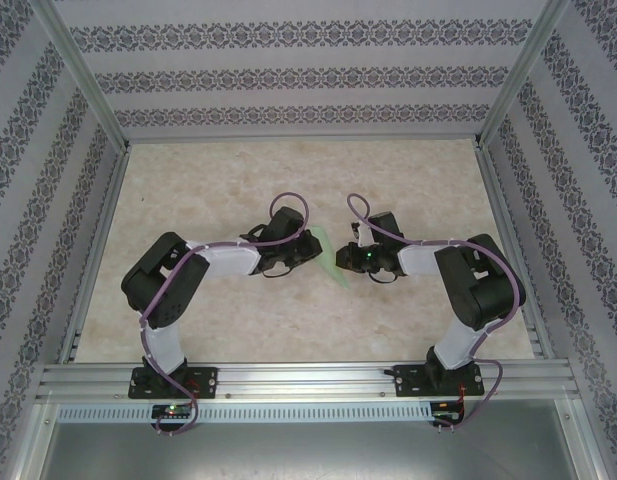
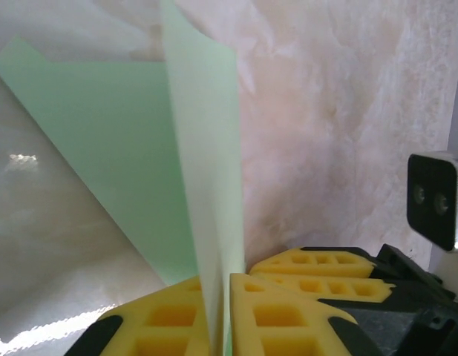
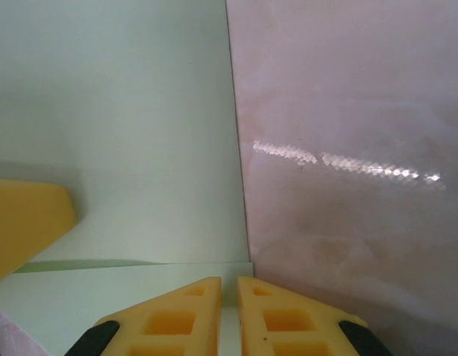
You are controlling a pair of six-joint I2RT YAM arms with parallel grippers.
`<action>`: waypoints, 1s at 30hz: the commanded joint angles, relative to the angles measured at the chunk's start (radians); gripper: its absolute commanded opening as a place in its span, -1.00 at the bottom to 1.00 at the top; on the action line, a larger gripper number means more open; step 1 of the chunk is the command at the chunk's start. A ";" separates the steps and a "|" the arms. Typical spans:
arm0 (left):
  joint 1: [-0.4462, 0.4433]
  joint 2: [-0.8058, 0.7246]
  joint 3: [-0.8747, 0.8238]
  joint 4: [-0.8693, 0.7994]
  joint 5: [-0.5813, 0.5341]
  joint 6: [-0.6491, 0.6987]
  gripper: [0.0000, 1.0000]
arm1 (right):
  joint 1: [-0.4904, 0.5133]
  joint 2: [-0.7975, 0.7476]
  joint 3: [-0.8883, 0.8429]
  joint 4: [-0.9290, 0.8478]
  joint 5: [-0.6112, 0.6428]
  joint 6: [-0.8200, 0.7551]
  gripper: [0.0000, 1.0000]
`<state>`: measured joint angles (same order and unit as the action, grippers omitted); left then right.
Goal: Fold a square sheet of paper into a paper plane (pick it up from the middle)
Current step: Fold the wing for the fifth time at the center of the table.
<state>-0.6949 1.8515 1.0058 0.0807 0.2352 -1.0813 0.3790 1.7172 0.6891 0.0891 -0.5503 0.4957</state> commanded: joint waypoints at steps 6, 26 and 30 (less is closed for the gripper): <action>-0.006 -0.036 -0.009 -0.119 0.014 0.034 -0.87 | 0.082 -0.072 -0.031 -0.009 0.058 0.025 -0.70; -0.006 -0.049 0.020 -0.121 0.036 -0.009 -0.87 | 0.440 -0.376 -0.221 0.052 0.707 -0.349 -0.11; -0.006 -0.043 0.026 -0.113 0.041 -0.009 -0.87 | 0.509 -0.323 -0.220 0.092 0.769 -0.404 -0.11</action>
<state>-0.6949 1.8259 1.0035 -0.0315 0.2584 -1.0824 0.8543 1.3708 0.4736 0.0975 0.0982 0.1753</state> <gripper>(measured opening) 0.069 0.448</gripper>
